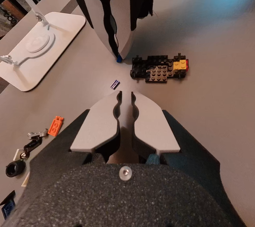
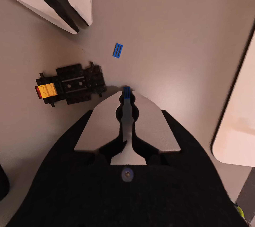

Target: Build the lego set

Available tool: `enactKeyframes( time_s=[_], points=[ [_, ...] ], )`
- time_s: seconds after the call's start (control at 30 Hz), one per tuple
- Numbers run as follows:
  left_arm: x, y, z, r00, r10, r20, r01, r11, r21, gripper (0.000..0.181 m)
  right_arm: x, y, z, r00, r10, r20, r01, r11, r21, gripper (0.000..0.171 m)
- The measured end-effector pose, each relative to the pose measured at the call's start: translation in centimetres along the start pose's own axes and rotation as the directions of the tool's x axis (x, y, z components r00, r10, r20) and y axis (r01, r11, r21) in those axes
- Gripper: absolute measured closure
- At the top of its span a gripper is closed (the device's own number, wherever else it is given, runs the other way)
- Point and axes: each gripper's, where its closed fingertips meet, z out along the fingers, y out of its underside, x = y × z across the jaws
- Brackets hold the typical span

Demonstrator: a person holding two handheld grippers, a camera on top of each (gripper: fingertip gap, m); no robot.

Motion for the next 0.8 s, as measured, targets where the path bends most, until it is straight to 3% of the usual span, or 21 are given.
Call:
enactKeyframes(
  time_s=[0.23, 0.4, 0.8],
  points=[
    [0.1, -0.1, 0.0, 1.000, 0.011, 0.003, -0.011, 1.000, 0.008, 0.169, -3.9, -2.2, -2.6, 0.996, -0.053, 0.067, 0.043, 0.990, 0.132, 0.164],
    [0.2, 0.0, 0.3, 1.000, 0.011, -0.014, -0.011, 1.000, 0.005, 0.169, -8.9, -1.5, -2.5, 0.990, -0.109, 0.091, 0.101, 0.992, 0.081, 0.164],
    [0.7, 0.1, 0.5, 0.999, 0.039, -0.021, -0.040, 0.999, -0.011, 0.170, -9.7, -0.9, -0.9, 0.990, -0.079, 0.115, 0.074, 0.996, 0.047, 0.164]
  ],
)
